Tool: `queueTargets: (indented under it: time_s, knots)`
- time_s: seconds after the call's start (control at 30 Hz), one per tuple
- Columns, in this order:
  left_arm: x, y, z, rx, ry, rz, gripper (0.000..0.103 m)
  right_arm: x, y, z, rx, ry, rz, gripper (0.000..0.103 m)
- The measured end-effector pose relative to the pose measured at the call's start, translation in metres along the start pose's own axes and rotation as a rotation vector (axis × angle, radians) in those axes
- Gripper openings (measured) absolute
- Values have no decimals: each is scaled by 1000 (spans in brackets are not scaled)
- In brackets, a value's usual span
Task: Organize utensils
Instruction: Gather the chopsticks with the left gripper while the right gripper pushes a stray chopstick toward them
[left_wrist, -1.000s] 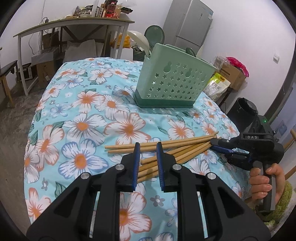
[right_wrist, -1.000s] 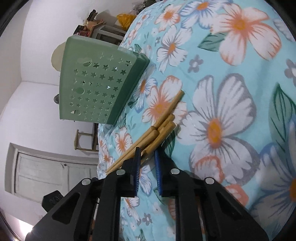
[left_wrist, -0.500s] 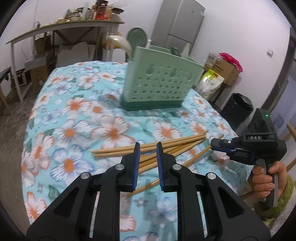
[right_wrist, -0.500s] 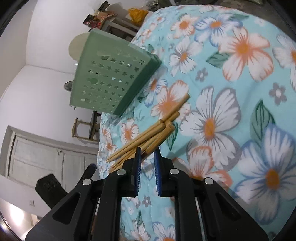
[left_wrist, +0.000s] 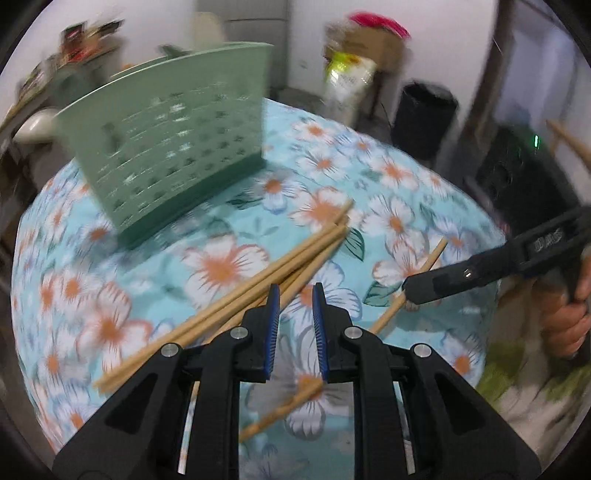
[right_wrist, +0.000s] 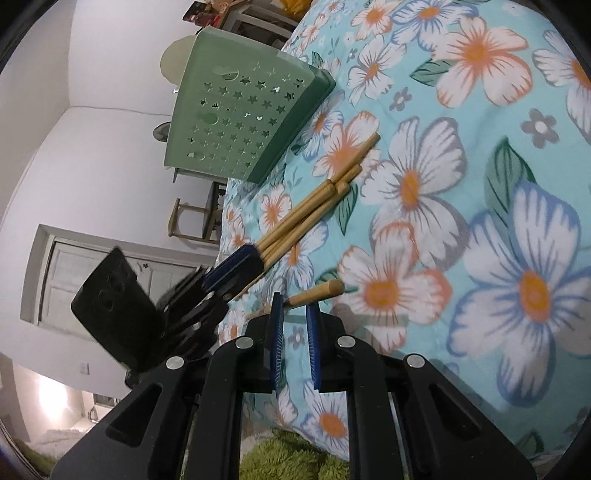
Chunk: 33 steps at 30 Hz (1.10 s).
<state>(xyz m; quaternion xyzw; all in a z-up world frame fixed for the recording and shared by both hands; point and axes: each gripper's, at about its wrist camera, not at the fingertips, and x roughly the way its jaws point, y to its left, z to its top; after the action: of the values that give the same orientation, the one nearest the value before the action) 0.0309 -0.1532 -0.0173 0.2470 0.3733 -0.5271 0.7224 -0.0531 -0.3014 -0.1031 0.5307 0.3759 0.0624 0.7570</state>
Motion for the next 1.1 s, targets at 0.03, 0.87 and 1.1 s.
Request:
queueTargets:
  time_s: [0.03,0.87,1.1]
  knots:
    - [6,-6,3,51,24,4,16,-2,1,-1,-6,2,1,12]
    - [21,-28,32,249,22,43,0,-15,-2,0,-43,-22,-13,13]
    - [7,-21,41,179,6,-36,0,-22,11,0,-99,-50,-39,12]
